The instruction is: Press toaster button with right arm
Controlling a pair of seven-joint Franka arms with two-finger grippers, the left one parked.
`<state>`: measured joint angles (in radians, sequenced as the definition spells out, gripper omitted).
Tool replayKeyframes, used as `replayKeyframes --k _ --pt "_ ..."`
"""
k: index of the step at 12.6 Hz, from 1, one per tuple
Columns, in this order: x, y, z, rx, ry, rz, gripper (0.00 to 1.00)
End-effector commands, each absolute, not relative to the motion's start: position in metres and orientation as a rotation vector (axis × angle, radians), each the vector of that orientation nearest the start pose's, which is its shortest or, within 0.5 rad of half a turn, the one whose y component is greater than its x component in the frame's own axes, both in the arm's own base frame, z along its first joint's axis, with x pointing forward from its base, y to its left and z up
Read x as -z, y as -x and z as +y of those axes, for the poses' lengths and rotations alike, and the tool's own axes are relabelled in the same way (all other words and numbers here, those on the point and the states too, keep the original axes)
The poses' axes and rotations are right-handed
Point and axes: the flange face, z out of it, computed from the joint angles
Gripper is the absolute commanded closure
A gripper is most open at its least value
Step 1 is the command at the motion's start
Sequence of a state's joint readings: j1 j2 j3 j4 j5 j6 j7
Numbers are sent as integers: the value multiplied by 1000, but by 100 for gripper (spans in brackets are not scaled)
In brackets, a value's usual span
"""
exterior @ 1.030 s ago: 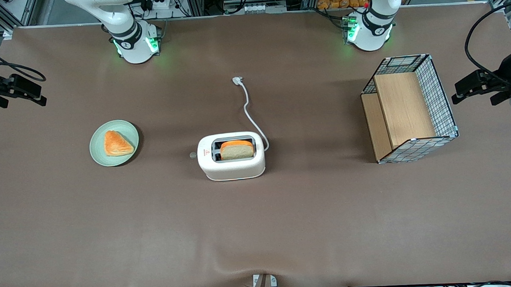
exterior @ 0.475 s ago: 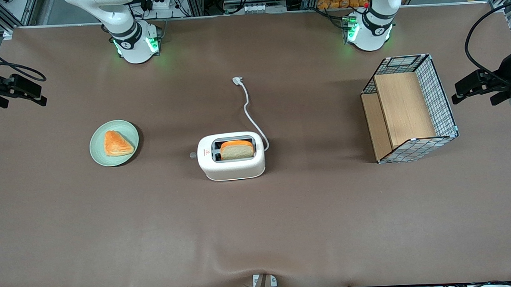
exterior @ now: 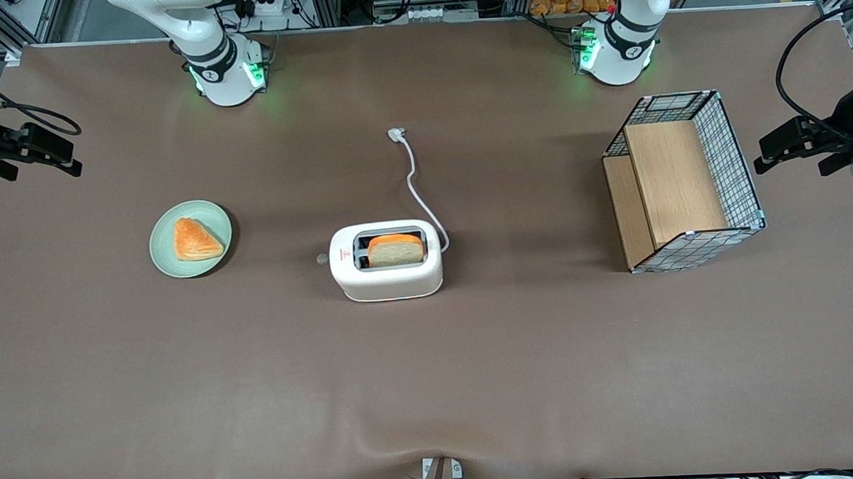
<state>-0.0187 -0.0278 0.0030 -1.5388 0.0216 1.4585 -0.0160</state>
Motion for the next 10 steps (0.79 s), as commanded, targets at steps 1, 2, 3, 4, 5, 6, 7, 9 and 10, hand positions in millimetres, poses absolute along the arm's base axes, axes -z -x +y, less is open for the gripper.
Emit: replayKeyframes --k 1,2,3,4,5,6,7,9,10 --pt "-648 -534 -7 -70 3137 -24 0" --pt "-648 -534 -8 -70 3137 -22 0" --pt "-648 -534 -7 -67 3140 -24 0" --pt "-648 -535 -10 -68 3143 -17 0" --pt "-647 -535 -13 -68 3150 -11 0" --pt "-647 -535 -16 -69 3159 -2 0" --pt "-649 -535 -21 -64 3156 12 0" --pt "-650 -535 -20 -61 3151 9 0" --pt "-650 -535 -20 -61 3145 10 0"
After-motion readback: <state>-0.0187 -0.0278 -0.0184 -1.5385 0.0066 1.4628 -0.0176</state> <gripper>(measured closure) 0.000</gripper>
